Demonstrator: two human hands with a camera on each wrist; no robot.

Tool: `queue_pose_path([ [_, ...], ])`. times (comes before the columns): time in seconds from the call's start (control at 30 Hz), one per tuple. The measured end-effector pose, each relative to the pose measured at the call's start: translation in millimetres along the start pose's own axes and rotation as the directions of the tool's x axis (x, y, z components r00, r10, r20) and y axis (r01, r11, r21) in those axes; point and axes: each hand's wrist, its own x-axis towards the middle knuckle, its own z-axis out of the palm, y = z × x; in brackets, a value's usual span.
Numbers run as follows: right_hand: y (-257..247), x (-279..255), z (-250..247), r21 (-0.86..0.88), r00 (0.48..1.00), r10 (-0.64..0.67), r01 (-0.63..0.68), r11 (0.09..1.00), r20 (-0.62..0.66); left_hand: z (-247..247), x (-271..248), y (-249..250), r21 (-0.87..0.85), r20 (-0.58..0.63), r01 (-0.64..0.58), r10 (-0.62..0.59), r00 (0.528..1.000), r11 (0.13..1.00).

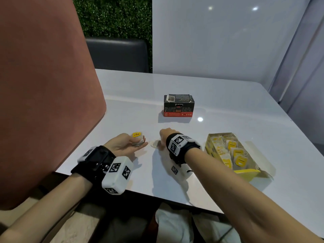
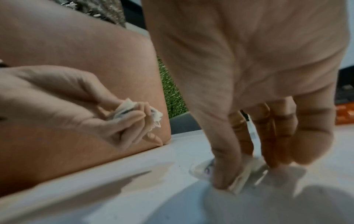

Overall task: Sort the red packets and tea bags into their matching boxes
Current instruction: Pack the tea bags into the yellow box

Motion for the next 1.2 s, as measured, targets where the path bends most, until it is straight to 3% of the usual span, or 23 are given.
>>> queue_pose_path([
  [0.17, 6.9, 3.2, -5.6, 0.266, 0.999, 0.032, -0.020, 0.964, -0.041, -0.1, 3.1, -5.2, 0.013, 0.000, 0.006, -0.006, 1.000, 1.000],
  [0.27, 14.9, -5.8, -14.3, 0.402, 0.975, 0.031, 0.061, 0.914, -0.219, 1.8, 4.0, -8.7, -0.002, 0.052, 0.050, -0.050, 0.997, 0.999],
  [0.37, 16.0, -19.8, -22.5, 0.337, 0.891, -0.012, 0.184, 0.923, -0.453, 13.4, 5.1, -12.2, -0.039, 0.082, 0.087, -0.084, 0.993, 0.995],
  [0.47, 8.1, -33.5, -23.8, 0.170, 0.808, -0.182, 0.327, 0.929, -0.560, 27.9, 4.2, -15.8, -0.054, 0.143, 0.132, -0.123, 0.982, 0.990],
  [0.53, 4.4, -41.3, -18.1, 0.037, 0.791, -0.285, 0.361, 0.932, -0.542, 32.5, 4.6, -17.9, -0.074, 0.215, 0.168, -0.149, 0.965, 0.983],
  [0.6, 3.9, -48.2, -10.9, -0.050, 0.807, -0.348, 0.371, 0.927, -0.477, 34.4, 6.1, -18.4, -0.099, 0.263, 0.196, -0.165, 0.951, 0.976],
  [0.9, 5.6, -60.1, -8.6, -0.069, 0.824, -0.391, 0.399, 0.914, -0.410, 51.3, -1.4, -22.6, 0.039, 0.225, 0.132, -0.137, 0.965, 0.990],
  [1.07, 7.5, -68.6, -15.7, 0.047, 0.875, -0.370, 0.404, 0.914, -0.313, 53.3, -4.3, -25.3, 0.071, 0.255, 0.035, -0.052, 0.966, 0.997],
  [1.2, 34.0, -80.2, -31.8, 0.302, 0.891, -0.216, 0.349, 0.887, -0.398, 55.1, -7.6, -25.1, 0.213, 0.312, -0.065, -0.004, 0.950, 0.975],
])
